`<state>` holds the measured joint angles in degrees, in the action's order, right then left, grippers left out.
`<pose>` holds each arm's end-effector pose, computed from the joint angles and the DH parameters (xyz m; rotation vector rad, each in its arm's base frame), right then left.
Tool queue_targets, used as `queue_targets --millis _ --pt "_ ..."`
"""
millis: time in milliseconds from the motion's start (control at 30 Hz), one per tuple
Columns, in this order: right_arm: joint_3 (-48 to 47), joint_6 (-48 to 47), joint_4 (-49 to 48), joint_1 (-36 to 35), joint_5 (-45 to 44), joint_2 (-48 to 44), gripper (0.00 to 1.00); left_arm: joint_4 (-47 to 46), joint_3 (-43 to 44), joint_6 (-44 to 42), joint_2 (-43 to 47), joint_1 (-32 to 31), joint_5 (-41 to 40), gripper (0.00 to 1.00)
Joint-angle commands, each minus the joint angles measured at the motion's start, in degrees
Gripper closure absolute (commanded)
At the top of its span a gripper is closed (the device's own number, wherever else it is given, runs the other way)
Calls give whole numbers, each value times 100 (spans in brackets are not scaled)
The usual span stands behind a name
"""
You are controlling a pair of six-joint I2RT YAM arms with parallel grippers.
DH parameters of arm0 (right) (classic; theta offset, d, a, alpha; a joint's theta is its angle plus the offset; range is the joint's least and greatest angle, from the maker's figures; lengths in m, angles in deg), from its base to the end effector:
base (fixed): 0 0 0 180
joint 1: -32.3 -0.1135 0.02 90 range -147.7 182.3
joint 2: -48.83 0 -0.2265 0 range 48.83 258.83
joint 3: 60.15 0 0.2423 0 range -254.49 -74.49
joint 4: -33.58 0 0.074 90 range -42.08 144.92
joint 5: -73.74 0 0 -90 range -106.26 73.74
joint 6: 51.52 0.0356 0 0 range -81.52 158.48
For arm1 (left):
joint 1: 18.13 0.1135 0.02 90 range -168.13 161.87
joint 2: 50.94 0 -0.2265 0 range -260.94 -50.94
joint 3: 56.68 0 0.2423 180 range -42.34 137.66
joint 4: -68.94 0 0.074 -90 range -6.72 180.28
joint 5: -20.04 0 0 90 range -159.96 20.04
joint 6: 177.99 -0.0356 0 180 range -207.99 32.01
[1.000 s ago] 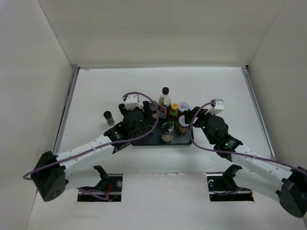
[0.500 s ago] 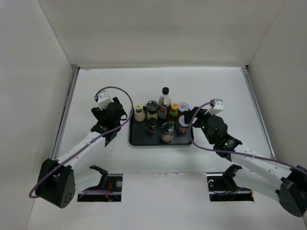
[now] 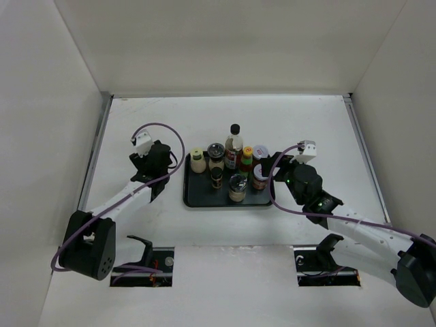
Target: Organize the condiment bottles
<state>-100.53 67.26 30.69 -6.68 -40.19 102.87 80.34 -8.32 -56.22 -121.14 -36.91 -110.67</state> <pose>0.1856 0.1316 0.2197 0.1495 1.7624 0.4973 0.2467 -0.0594 0.1811 -0.6140 1.9089 0.2061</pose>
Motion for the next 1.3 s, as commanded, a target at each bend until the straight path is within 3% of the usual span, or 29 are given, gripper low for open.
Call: queue_targets --millis 0,233,433,867,1033,1267 --pt "-59 40 -307 0 54 27 13 -374 -62 49 -100 29 72 41" --pt "-59 41 -289 9 72 1 13 -365 -176 40 14 55 98 60" --pt "-59 41 -289 9 63 -8 13 -199 -106 -57 541 -120 133 71" --pt "-32 32 -280 9 19 -87 13 1480 527 74 1693 -2193 -7 73" --pt "-50 23 -289 9 -25 -17 13 1086 421 470 1256 -2827 -51 73" --pt "-41 14 -272 0 -34 -78 14 259 500 427 174 -3021 2 73"
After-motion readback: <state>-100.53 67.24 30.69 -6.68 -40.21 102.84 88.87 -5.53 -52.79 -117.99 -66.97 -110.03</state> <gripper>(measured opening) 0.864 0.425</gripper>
